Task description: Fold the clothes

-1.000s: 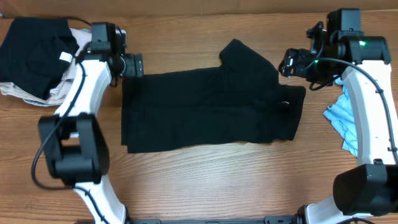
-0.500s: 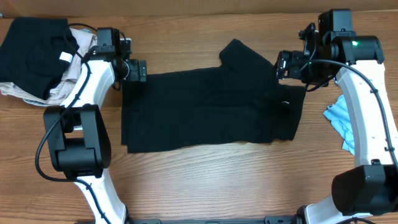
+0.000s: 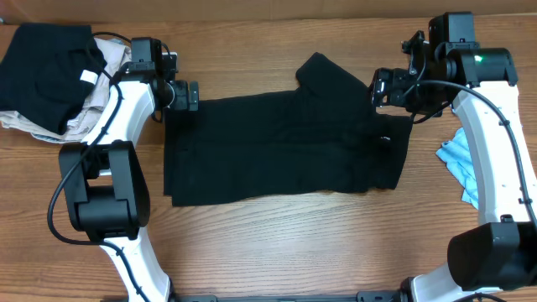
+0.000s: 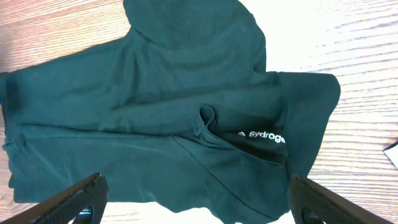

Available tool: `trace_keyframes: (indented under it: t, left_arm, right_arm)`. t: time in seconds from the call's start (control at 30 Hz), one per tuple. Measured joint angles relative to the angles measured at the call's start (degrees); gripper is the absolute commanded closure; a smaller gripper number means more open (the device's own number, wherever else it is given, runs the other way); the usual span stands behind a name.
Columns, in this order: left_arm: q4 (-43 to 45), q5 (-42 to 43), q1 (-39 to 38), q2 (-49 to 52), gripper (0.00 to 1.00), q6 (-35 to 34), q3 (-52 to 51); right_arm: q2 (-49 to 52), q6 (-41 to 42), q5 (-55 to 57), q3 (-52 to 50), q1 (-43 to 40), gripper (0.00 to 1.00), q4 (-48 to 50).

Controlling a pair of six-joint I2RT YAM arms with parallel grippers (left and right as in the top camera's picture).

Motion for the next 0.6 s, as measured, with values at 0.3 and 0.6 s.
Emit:
trace_keyframes:
  t: [0.3, 0.6]
  left_arm:
    - [0.0, 0.0, -0.1, 0.0, 0.0, 0.0, 0.0]
    - [0.0, 0.0, -0.5, 0.0, 0.0, 0.0, 0.0]
  right_arm:
    - [0.0, 0.0, 0.0, 0.0, 0.0, 0.04, -0.2]
    - [0.0, 0.0, 0.0, 0.0, 0.0, 0.03, -0.7]
